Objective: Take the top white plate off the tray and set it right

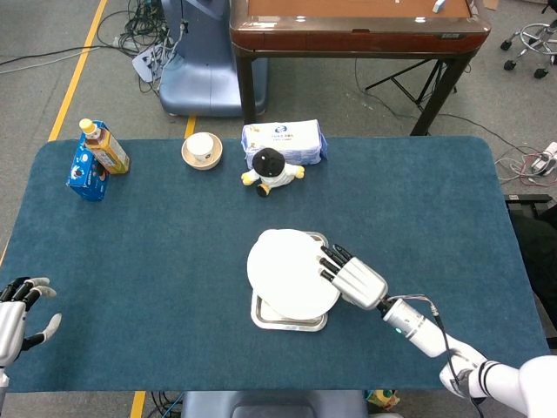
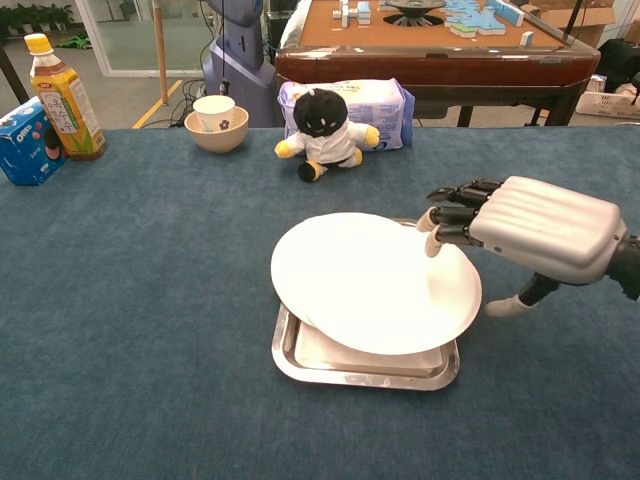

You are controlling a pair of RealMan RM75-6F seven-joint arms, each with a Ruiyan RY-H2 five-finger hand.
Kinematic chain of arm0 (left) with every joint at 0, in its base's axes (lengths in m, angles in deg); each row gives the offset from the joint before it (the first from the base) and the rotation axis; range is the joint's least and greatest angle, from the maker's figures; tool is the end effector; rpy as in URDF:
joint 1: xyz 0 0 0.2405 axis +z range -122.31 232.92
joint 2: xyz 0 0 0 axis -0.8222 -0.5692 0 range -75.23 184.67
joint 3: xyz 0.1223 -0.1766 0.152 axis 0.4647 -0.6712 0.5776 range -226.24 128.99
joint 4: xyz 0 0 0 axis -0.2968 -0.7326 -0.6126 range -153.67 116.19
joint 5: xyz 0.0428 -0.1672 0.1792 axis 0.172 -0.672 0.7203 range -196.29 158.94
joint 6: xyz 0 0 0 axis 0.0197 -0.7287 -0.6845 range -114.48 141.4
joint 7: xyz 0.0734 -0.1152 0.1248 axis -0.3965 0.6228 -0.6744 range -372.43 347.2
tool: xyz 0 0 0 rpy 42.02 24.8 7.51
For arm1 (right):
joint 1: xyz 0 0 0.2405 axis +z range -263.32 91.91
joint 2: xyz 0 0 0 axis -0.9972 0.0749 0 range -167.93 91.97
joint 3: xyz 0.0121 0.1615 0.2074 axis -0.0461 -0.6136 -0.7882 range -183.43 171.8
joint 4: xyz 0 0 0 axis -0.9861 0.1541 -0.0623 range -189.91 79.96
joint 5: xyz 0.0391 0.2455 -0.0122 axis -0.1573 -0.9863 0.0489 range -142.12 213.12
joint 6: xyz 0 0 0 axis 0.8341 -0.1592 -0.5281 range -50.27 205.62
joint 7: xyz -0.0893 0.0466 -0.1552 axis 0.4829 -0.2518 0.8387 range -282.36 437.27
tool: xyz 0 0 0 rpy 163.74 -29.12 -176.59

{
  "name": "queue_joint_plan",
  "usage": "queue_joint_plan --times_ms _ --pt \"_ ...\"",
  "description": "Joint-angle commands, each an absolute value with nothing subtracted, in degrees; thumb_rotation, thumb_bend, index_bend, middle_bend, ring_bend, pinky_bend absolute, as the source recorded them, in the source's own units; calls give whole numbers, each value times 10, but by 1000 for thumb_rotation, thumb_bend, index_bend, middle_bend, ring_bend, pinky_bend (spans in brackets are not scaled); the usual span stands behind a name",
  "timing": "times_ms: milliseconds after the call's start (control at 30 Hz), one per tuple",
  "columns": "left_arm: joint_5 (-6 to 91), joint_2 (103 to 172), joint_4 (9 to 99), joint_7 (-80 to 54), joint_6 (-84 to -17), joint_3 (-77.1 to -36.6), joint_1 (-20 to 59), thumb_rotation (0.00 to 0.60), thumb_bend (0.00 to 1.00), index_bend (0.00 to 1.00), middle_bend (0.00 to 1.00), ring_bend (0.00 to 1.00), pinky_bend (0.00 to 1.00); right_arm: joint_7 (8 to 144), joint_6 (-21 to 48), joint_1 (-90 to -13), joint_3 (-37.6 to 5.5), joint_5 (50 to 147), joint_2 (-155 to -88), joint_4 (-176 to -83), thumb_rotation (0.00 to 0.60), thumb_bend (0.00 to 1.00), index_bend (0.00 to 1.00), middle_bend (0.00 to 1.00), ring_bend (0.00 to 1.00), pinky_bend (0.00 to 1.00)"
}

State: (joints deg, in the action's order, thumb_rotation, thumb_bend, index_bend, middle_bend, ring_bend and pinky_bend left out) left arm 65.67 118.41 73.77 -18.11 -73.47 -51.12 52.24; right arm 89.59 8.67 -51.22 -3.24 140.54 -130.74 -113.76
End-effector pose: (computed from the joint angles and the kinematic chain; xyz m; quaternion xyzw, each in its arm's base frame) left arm -0.3423 0.2136 0.1352 -0.5930 -0.3655 -0.3523 0.6250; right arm -0.2208 -0.3378 -0.0778 0.8542 -0.0746 0.3468 0.3802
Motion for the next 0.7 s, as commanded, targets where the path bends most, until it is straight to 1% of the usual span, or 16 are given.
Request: queue_joint_plan --times_ms 33,233,533,633,700 --pt "657 1184 738 -180 -735 -512 523 600 274 419 301 187 319 897 84 -509 -29 1408 -1314 -1129 600 0 320 215 101 180" --pt "658 1182 738 -178 -737 -512 524 600 274 419 301 188 319 903 59 -506 -22 1424 -1330 -1099 600 0 320 215 100 180" --pt "664 1182 738 -176 -740 -510 524 600 274 419 301 187 319 871 15 -505 -14 1438 -1354 -1051 600 0 320 217 101 181" --pt "664 1182 738 -176 -740 -510 525 600 274 419 301 187 319 856 4 -504 -11 1441 -1363 -1033 600 34 320 219 101 182" --pt "664 1182 738 -176 -740 -510 525 600 274 419 301 187 319 849 0 -503 -9 1442 -1368 -1022 600 80 320 220 101 182"
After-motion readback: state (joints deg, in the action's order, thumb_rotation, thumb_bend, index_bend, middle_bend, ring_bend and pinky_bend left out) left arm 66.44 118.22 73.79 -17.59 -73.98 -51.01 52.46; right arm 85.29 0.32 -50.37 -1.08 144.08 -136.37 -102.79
